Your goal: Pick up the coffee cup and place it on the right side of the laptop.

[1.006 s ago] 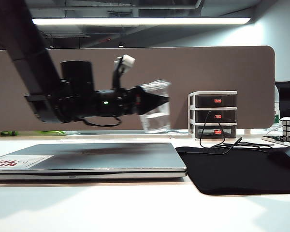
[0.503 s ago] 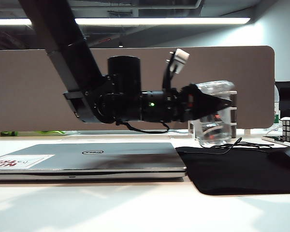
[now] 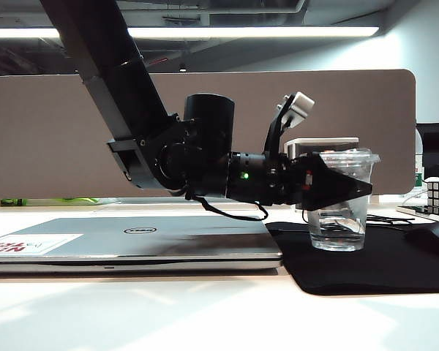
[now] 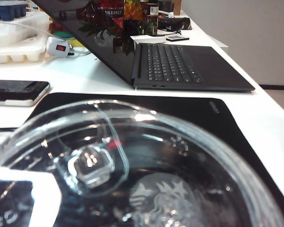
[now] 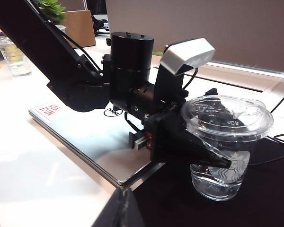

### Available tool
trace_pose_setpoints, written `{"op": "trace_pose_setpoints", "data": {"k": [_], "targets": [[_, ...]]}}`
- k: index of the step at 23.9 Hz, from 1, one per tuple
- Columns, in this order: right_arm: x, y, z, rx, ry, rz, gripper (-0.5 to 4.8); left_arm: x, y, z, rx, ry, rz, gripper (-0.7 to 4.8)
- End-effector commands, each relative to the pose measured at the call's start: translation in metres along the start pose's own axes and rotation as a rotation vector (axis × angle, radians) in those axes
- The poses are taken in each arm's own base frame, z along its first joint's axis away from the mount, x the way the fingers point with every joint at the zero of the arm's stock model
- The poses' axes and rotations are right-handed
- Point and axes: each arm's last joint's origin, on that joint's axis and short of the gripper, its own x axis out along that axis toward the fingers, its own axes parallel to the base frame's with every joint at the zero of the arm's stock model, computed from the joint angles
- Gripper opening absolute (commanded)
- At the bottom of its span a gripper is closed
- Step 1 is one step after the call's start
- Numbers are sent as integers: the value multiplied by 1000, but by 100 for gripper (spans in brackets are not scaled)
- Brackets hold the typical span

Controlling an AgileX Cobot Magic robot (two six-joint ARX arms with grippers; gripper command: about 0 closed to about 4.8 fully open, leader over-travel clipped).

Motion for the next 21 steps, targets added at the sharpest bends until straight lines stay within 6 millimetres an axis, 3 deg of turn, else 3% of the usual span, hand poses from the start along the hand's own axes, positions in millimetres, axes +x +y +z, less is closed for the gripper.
{"op": "trace_pose_setpoints", "data": {"k": [1,3,5,6,13,21], "targets": [[0,0,-1,-3,-3,19,-1,1,1,-3,16,-7,3,340],[0,0,-1,-3,-3,20,-1,1,0,-6,10,-3,1,344],[0,0,-1,-3,-3,20,-1,1,0,-7,9,-2,-6,384],[0,0,-1,-3,-2,20,-1,1,0,-7,10,-3,-6,475],[0,0,-1,-4,-3,20,-1,-5,4,-7,3,-11,-72,479],[0,0,-1,-4,-3,20,-1,-38,25,-9,-31,-24,-146,479]]}}
